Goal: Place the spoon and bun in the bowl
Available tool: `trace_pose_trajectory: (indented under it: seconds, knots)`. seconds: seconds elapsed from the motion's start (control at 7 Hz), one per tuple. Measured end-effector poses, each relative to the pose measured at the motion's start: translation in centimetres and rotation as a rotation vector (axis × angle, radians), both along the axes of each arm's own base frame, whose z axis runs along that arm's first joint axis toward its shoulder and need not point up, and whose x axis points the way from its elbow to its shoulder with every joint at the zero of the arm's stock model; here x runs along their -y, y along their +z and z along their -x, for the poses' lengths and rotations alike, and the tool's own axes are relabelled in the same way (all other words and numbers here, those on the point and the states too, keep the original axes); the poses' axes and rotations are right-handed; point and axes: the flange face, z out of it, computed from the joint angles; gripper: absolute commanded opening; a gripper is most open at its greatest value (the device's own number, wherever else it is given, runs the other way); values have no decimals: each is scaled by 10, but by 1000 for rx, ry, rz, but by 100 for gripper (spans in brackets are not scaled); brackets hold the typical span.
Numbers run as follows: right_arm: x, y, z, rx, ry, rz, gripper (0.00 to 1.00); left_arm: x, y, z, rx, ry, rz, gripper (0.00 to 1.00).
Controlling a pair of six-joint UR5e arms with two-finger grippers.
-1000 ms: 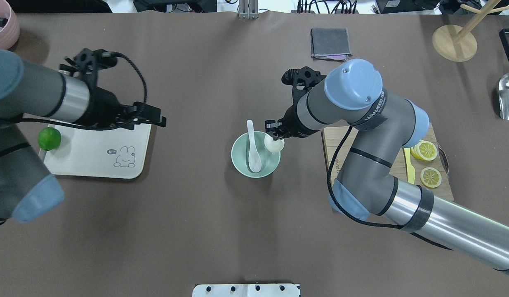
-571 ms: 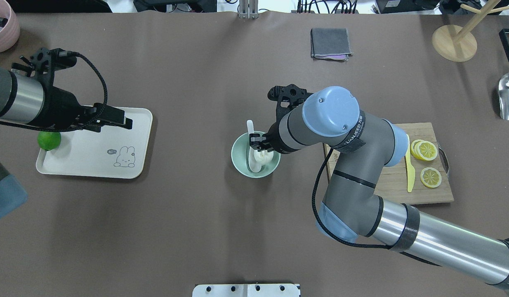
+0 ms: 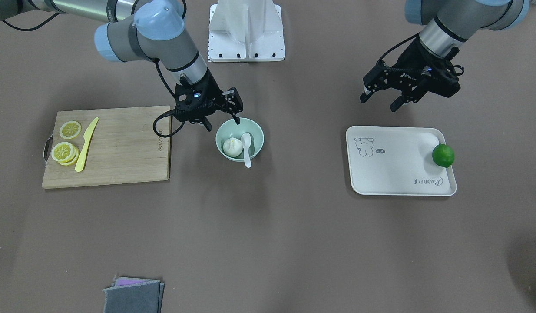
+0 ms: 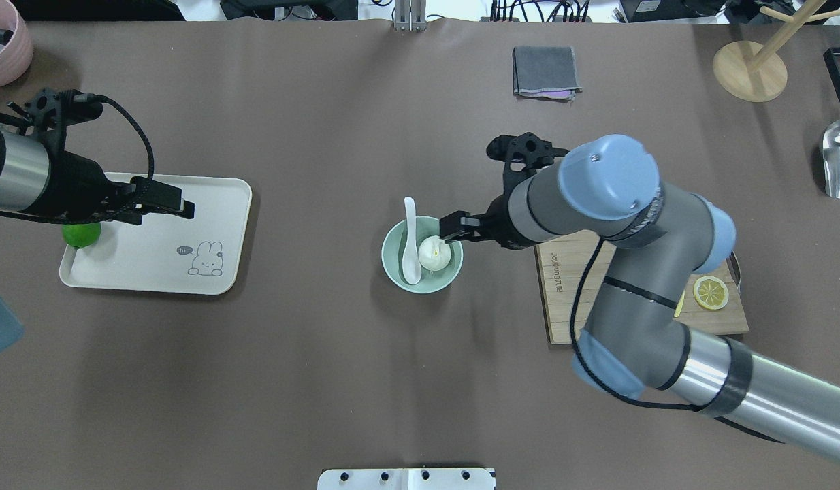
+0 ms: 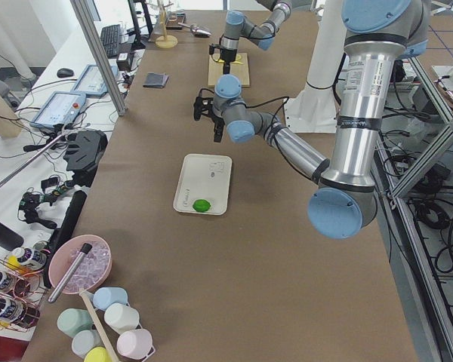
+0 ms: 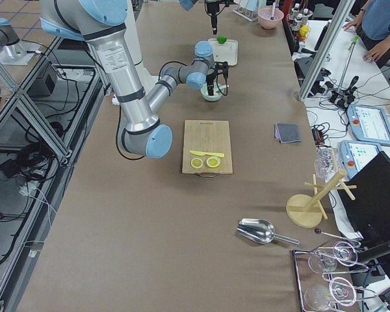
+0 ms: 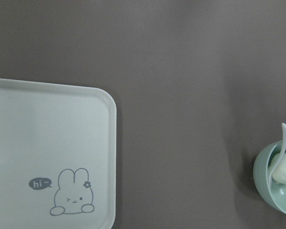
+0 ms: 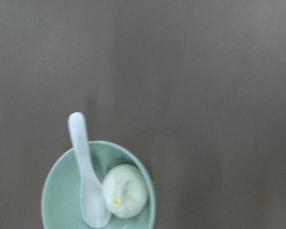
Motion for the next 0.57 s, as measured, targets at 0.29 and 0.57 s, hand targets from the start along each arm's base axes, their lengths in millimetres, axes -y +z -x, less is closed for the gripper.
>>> trace_pose_trajectory:
  seconds: [0.29, 0.57]
  knots:
    - [39, 68, -99, -62, -38, -21, 100, 1, 58, 52, 103, -5, -45, 99]
    - [72, 157, -220, -136, -79, -63, 100, -13, 139, 119, 204, 66, -81, 99]
